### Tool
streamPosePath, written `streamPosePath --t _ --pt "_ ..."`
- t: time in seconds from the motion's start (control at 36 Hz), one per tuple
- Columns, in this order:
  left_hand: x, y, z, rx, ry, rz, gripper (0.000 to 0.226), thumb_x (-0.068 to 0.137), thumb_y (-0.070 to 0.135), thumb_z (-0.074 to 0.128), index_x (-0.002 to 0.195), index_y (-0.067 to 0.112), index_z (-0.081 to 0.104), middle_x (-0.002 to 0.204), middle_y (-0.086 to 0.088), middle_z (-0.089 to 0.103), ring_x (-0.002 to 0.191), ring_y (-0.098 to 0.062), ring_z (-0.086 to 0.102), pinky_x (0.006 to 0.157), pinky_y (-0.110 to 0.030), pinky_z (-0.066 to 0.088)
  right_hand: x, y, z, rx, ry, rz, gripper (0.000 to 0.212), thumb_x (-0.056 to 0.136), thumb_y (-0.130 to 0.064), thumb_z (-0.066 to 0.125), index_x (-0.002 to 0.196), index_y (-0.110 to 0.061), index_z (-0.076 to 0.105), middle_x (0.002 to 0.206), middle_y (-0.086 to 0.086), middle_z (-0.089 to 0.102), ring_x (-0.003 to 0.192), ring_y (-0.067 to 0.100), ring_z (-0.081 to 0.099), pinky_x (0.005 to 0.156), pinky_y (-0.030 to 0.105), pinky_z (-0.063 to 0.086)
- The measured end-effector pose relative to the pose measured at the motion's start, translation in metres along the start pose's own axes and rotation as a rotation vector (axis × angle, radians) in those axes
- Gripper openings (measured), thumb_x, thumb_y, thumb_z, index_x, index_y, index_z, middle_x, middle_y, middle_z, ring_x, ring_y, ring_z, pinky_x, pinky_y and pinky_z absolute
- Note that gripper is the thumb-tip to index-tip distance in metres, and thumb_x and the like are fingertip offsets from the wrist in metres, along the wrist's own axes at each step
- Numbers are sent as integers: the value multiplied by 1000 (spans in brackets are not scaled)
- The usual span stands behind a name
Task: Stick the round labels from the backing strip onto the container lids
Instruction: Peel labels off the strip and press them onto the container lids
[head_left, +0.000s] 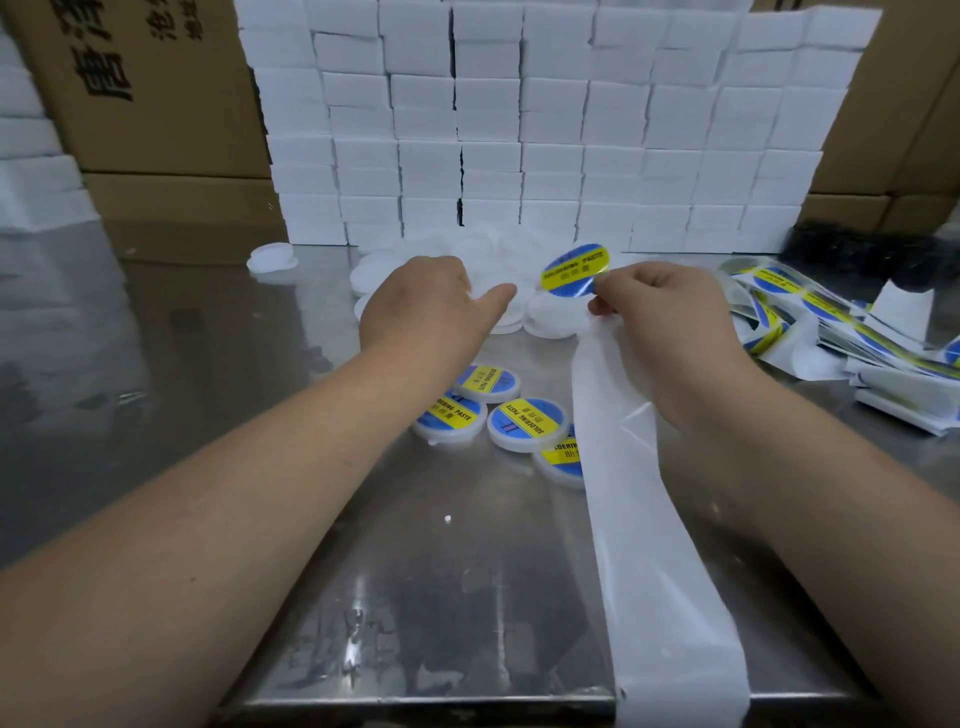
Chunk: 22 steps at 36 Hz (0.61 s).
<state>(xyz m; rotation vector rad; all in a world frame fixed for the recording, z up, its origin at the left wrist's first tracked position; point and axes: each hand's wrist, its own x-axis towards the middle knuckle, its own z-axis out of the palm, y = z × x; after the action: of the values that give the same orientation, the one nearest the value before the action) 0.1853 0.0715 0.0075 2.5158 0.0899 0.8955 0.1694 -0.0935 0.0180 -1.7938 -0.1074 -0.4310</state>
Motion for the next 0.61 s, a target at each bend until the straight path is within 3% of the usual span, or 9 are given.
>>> streamPosePath --t 0.11,0.22,0.33,0.44,0.53,0.61 --pt "5 -2 -3 -178 -23 -176 47 88 60 37 86 14 46 81 0 46 80 -25 45 60 -31 29 1 -1 -3 29 14 -20 23 82 -17 57 59 -18 60 45 -17 54 45 4 38 42 14 29" --pt "6 4 -1 -546 -93 -285 26 96 24 31 104 6 48 99 -14 51 92 -35 54 79 -45 51 -3 0 3 14 -85 -80 23 84 -15 58 61 -20 62 58 -11 58 44 -3 41 42 9 31" --pt "3 11 2 -937 -193 -486 18 92 10 30 103 12 44 100 -17 58 64 -26 63 62 -33 55 -7 0 8 -10 -179 -122 24 84 -14 60 62 -23 63 56 -11 58 50 -2 45 46 8 33" --pt "0 10 5 -1035 -252 -426 21 93 5 35 99 22 47 111 -16 60 68 -21 68 54 -25 55 -7 1 8 -14 -229 -129 24 85 -16 60 63 -24 64 60 -7 58 61 7 48 48 11 35" --pt "0 10 4 -1179 -285 -405 36 93 2 35 110 31 48 112 -11 59 70 -19 69 59 -26 56 -7 1 8 -13 -243 -126 25 86 -17 60 63 -26 65 60 -8 58 57 4 48 48 10 35" --pt "-2 12 1 -1289 -314 -437 38 94 0 33 109 28 54 112 -15 61 71 -20 68 60 -28 57 -6 1 7 -8 -248 -120 25 86 -17 60 64 -26 65 59 -10 58 56 2 48 48 10 35"
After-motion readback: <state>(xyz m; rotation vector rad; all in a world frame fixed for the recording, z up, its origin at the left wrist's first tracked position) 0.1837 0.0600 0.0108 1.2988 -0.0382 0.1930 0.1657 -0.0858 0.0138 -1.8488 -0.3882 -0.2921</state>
